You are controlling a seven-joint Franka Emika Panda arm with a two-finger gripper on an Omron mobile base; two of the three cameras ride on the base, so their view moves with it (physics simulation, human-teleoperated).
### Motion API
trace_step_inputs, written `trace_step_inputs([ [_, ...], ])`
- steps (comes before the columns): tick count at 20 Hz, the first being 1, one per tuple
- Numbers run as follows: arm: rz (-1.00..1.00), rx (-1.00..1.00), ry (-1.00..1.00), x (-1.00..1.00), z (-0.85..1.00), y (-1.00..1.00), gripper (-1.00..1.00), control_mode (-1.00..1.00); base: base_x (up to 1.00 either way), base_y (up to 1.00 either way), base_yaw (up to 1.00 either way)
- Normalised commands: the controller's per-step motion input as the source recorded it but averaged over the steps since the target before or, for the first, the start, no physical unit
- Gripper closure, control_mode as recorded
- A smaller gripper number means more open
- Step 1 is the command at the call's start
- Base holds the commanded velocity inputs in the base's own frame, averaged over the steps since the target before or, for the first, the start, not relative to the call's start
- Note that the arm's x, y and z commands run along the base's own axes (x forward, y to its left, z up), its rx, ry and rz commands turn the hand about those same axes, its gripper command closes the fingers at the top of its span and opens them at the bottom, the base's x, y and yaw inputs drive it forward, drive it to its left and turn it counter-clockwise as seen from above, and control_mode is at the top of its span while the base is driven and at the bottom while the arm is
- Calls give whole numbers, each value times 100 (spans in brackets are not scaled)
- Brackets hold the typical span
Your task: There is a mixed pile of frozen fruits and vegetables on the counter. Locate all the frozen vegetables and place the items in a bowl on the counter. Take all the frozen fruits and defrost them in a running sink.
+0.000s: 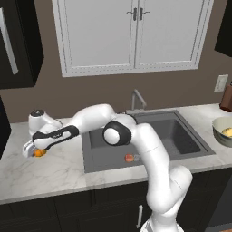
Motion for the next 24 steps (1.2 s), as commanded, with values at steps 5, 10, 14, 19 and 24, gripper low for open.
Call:
trace_step_inputs([
  [5,1,-3,-1,-7,59,-31,100,-100,0,0,0],
  [10,-15,0,0,-27,48,-100,100,-100,0,0,0],
  [14,-25,0,0,-34,18,-100,100,-100,0,0,0],
  [19,-28,0,0,-7,19,-100,100,-100,0,0,0],
  [24,-29,0,-1,0,35,-100,100,-100,0,0,0],
])
